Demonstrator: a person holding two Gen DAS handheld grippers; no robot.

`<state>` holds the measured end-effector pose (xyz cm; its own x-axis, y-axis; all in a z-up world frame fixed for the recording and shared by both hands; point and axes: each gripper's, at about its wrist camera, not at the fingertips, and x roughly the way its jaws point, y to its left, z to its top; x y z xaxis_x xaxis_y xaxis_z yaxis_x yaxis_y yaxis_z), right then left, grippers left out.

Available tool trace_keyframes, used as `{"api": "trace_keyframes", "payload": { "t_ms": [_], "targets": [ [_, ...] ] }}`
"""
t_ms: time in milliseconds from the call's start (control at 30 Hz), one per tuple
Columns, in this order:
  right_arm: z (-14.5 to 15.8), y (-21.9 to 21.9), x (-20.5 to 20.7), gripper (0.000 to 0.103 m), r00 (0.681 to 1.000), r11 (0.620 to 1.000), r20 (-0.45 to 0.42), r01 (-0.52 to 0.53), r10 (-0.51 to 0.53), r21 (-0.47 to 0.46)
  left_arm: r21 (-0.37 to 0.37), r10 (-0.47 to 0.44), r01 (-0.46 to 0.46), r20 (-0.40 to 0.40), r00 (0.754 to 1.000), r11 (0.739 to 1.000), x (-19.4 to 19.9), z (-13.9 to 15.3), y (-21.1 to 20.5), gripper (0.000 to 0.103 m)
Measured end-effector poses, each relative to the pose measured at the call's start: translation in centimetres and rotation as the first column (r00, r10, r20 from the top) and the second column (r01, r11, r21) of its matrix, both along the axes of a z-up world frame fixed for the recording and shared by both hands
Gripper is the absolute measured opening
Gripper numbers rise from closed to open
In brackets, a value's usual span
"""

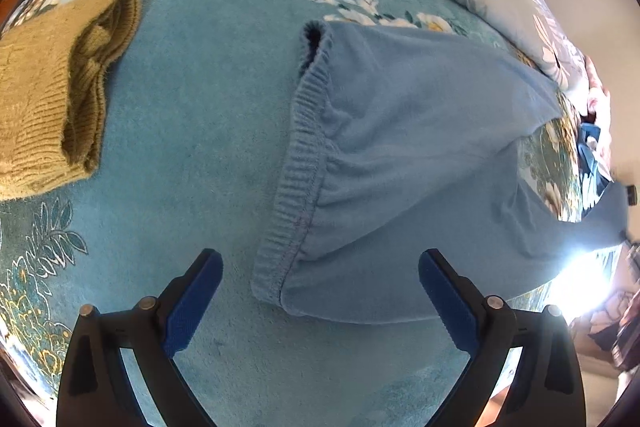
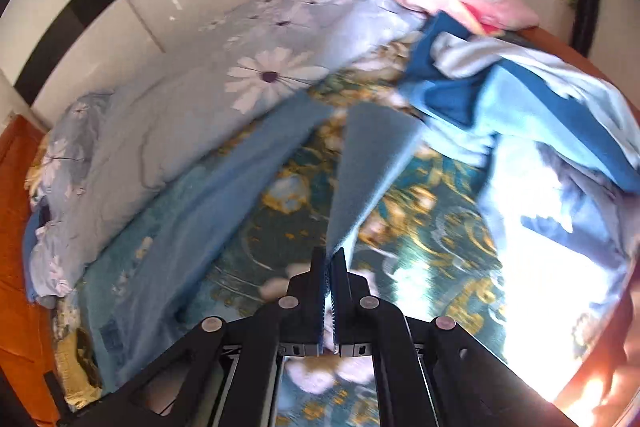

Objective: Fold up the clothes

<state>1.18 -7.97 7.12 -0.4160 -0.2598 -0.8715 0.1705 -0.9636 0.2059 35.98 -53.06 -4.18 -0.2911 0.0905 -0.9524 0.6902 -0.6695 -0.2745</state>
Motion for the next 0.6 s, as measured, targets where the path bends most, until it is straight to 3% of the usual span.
{"api": "trace_keyframes", "payload": {
  "t_ms": [167, 267, 467, 600],
  "targets": [
    [-9.1, 6.0, 3.0, 0.003, 0.971, 0.986, 0.182, 0.142, -0.155, 0.083, 0.018, -0.028, 0.027, 0.033, 0.999, 0.999, 0.6, -1.1, 1.0, 0.099],
    [-12.8, 8.5, 4.5, 0.003, 0.939, 0.972, 0.250, 0.227, -0.235, 0.061, 0.011, -0.039, 0.039, 0.046, 0.998, 0.999, 0.8, -1.3, 1.2, 0.099],
    [-13.6, 7.8, 5.0, 0.006, 0.942, 0.972, 0.239, 0.224, -0.235, 0.072, 0.021, -0.026, 0.025, 0.056, 0.998, 0.999, 0.8, -1.7, 1.5, 0.099],
    [-12.9, 7.1, 4.4, 0.006, 0.949, 0.977, 0.238, 0.191, -0.209, 0.095, -0.013, -0.032, 0.032, 0.035, 0.999, 0.999, 0.1, -0.6, 1.3, 0.099]
  ]
}}
